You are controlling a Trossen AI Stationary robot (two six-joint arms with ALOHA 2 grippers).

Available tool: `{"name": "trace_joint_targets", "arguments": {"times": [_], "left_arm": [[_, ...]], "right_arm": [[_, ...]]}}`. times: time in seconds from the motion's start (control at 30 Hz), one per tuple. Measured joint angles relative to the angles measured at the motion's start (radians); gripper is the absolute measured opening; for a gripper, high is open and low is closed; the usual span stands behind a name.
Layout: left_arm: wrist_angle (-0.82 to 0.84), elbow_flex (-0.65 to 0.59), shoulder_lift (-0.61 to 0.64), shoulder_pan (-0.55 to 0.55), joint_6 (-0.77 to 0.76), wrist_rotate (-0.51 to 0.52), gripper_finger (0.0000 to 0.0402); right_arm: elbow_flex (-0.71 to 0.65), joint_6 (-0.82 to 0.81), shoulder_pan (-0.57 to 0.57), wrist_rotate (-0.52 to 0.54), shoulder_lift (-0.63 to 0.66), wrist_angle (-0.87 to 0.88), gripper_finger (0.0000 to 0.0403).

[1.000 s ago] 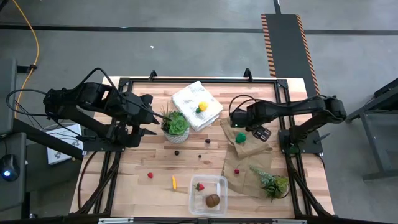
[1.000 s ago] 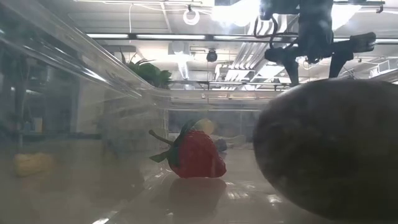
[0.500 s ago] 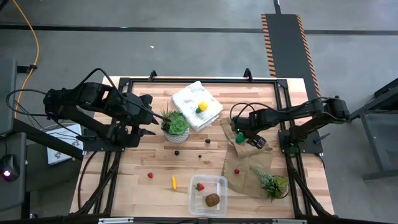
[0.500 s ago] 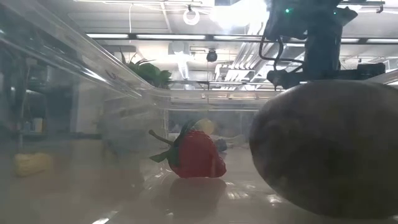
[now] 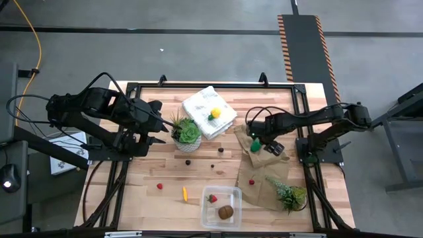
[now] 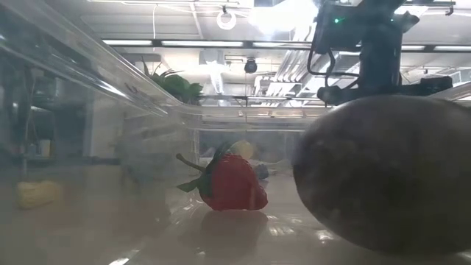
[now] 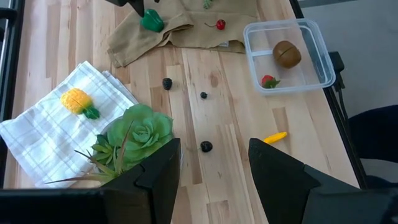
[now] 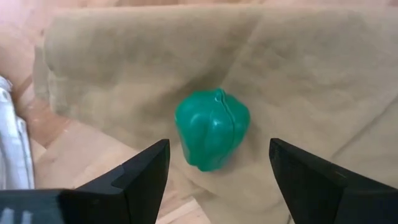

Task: Pick and placing Produce into tupperware
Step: Put the green bell pepper into the transparent bin

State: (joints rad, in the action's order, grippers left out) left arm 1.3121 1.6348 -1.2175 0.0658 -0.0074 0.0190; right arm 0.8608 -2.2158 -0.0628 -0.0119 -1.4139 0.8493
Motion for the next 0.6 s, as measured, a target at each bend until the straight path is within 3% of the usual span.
{"name": "trace_joint_targets", "arguments": {"times": [0.6], "left_arm": [[0.023,0.000,0.000,0.000,0.000,0.000,0.0179]], "right_arm": [[0.000,0.060,-0.055,0.011,0.000,-0.019,0.0266]]}}
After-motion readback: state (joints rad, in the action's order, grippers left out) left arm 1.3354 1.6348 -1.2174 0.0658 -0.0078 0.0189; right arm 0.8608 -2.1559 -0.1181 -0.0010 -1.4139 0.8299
